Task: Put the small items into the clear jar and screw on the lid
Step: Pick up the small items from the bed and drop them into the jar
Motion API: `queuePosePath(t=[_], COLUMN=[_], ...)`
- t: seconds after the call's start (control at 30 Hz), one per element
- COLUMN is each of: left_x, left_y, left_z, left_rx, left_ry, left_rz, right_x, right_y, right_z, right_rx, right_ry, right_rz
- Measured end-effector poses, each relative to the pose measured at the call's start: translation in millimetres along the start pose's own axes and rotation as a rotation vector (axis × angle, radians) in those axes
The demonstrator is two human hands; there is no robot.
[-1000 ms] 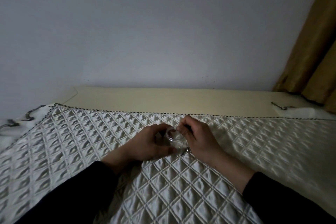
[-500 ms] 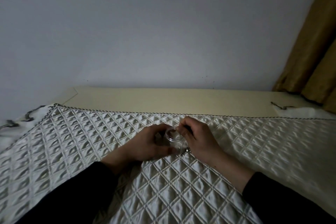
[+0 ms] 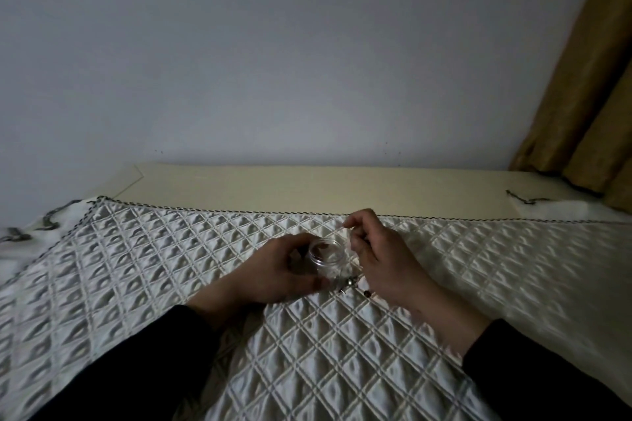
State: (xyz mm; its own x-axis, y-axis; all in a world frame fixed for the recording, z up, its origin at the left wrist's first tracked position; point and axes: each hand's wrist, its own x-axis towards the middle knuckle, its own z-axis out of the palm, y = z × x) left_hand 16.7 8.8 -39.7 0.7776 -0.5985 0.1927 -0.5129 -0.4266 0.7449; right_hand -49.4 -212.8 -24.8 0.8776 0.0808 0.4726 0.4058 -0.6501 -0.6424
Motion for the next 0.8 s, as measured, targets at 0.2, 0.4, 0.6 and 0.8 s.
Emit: queuePosePath(t=[0.2,0.4,0.6,0.8], left_x=[-0.3,0.7,1.5,2.2], left_y=[-0.9,-2.8,-7.0,-6.1], left_z=[-0.3,-0.2,1.2,1.9], left_rx=[0.004,-0.01,-0.041,-0.019], left_ry=[0.006,0.014,0.021,0.019], left_rz=[0.002,0.007,-0.009,-0.004], right_x=[-2.3,-4.6,-7.6,-10.5], right_y=[11.1,9.2,2.9,1.4], right_z=[-18.4,-22.3,-22.4,-16.1], right_rx=[-0.365,-0.389,-0.433,-0.453], right_ry=[-0.236,-0.367,-0.447,-0.42], right_rz=[0.076,0.093,0.075,0.061])
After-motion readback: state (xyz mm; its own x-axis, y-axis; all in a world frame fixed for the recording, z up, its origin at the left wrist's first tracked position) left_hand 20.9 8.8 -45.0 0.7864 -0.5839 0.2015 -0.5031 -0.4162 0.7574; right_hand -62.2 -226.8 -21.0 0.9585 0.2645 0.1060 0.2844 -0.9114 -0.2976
